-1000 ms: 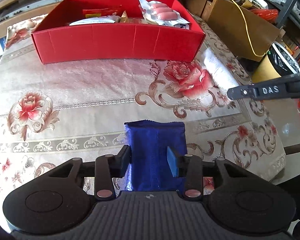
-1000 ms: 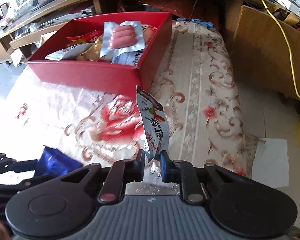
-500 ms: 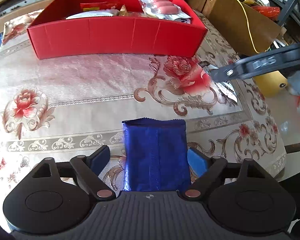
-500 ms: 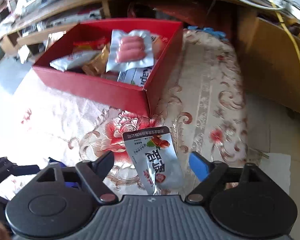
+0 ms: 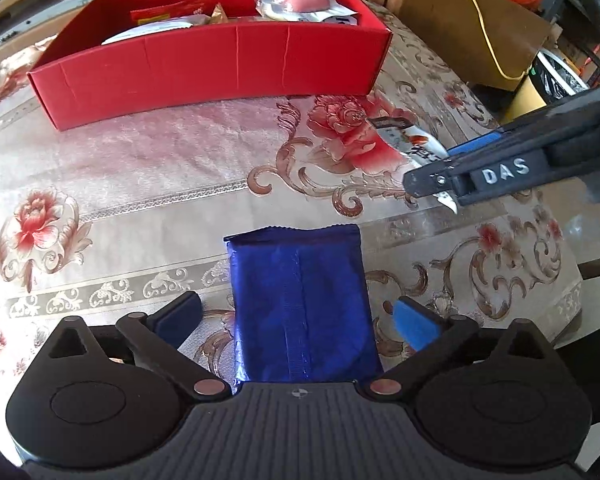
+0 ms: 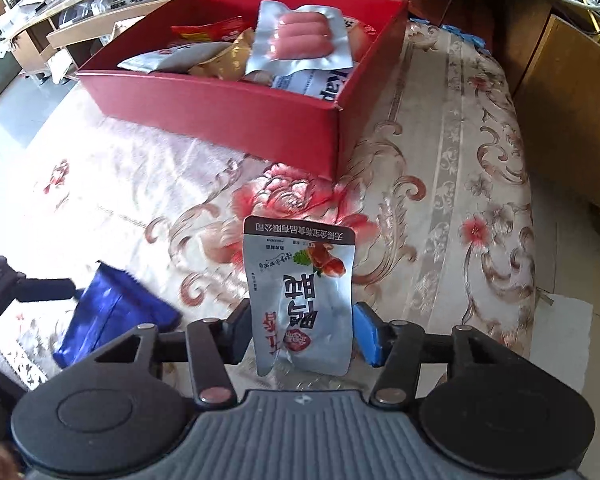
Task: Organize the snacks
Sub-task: 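Lift the blue packet and white pouch and carry both over the red box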
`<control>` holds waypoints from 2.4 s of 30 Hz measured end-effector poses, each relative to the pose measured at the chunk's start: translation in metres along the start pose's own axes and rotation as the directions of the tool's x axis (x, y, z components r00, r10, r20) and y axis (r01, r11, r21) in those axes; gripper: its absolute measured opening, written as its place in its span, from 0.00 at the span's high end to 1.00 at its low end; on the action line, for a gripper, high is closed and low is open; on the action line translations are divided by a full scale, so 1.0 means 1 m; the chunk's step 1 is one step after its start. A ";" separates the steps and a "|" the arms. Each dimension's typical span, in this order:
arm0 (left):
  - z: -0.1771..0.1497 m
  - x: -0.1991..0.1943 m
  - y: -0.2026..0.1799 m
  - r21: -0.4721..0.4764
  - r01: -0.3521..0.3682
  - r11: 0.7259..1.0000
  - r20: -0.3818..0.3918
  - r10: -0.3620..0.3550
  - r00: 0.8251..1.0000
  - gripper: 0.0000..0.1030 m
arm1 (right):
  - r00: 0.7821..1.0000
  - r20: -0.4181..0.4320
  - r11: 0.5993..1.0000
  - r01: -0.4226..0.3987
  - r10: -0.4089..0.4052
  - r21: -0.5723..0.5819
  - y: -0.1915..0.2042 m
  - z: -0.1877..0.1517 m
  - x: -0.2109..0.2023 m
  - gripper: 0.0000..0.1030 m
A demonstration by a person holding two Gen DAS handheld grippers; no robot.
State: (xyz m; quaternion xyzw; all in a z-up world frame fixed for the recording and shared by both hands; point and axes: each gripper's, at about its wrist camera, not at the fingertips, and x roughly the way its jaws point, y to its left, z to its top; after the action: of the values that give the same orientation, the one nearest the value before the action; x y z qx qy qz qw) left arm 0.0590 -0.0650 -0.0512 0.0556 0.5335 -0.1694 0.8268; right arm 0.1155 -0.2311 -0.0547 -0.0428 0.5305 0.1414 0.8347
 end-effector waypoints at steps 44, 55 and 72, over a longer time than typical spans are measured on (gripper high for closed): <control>0.074 -0.063 0.033 -0.147 -0.046 0.988 0.320 0.092 0.943 0.33 | 0.955 0.298 0.999 -0.023 0.010 0.041 0.030 0.044 -0.069 0.39; 0.111 -0.057 0.044 -0.162 -0.055 0.985 0.358 0.111 0.927 0.33 | 0.948 0.319 0.996 -0.021 -0.008 0.086 0.025 0.081 -0.060 0.39; 0.152 -0.039 0.057 -0.163 -0.098 0.982 0.361 0.152 0.920 0.33 | 0.943 0.329 0.990 0.006 -0.053 0.141 0.012 0.126 -0.037 0.39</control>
State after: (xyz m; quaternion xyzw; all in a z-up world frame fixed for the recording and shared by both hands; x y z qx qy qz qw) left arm 0.1950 -0.0443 0.0428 -0.0021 0.3734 -0.0855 0.9237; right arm 0.2073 -0.1990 0.0338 0.0315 0.3903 0.0970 0.9150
